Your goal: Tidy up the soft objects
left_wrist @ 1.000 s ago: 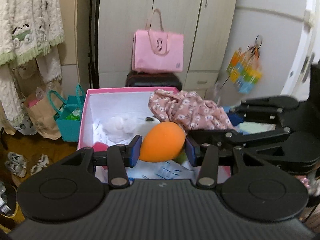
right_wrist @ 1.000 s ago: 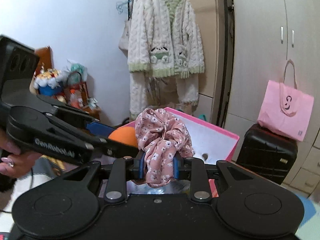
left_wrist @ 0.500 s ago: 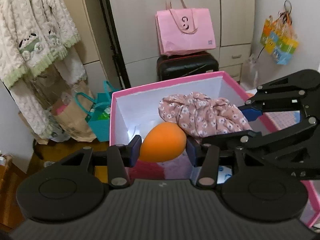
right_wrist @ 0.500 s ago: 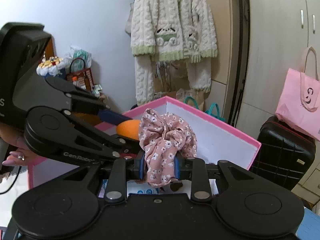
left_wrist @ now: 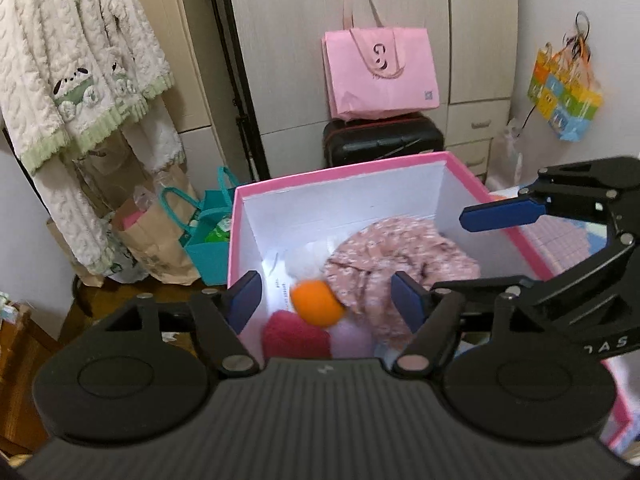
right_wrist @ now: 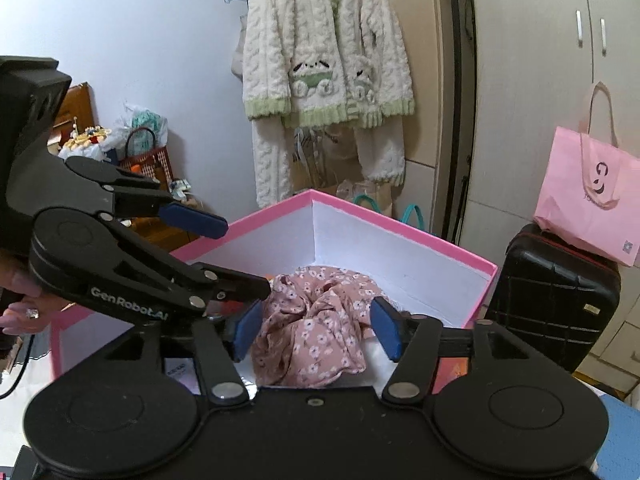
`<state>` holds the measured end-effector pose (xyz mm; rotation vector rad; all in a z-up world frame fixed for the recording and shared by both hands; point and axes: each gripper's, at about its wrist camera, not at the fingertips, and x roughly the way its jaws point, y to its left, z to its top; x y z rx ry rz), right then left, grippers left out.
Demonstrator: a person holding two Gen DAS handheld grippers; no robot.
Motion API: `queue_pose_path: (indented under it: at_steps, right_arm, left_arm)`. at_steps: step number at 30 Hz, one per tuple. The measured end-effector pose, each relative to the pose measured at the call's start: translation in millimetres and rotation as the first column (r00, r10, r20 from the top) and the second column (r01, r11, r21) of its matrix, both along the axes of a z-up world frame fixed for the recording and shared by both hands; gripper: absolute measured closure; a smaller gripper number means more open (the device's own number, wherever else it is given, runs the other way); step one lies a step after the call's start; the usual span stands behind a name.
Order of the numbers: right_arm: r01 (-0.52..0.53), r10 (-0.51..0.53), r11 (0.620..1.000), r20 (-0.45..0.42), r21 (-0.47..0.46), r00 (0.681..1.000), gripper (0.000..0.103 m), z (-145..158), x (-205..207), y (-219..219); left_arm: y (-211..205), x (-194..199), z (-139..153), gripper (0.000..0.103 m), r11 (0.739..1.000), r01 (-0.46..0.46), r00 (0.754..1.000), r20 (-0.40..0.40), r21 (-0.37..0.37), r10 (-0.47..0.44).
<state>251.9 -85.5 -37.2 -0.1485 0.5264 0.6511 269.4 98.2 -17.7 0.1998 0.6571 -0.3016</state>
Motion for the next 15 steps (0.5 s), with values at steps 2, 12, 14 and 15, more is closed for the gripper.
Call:
queue_pose_path:
  at_steps: [2, 12, 14, 15]
  right_arm:
    - [0.008, -0.008, 1.000, 0.024, 0.002, 1.000, 0.031, 3, -9, -3]
    - [0.019, -0.019, 1.000, 0.109, -0.002, 0.994, 0.029, 22, -68, -18]
    - [0.027, -0.025, 0.999, 0.134, -0.018, 0.991, 0.027, 26, -81, -19]
    - [0.037, -0.032, 0.999, 0.147, -0.028, 0.989, 0.025, 29, -89, -21]
  left_arm:
    - [3, -8, 4, 0.027, 0.999, 0.004, 1.000, -0.008, -0.035, -0.004]
    - [-3, -66, 25, 0.019, 0.999, 0.045, 0.998, 0.045, -0.021, -0.044]
    - [-5, -79, 30, 0.013, 0.998, 0.062, 0.996, 0.066, -0.032, -0.060]
    - [-7, -86, 33, 0.013, 0.997, 0.068, 0.995, 0.076, -0.031, -0.065]
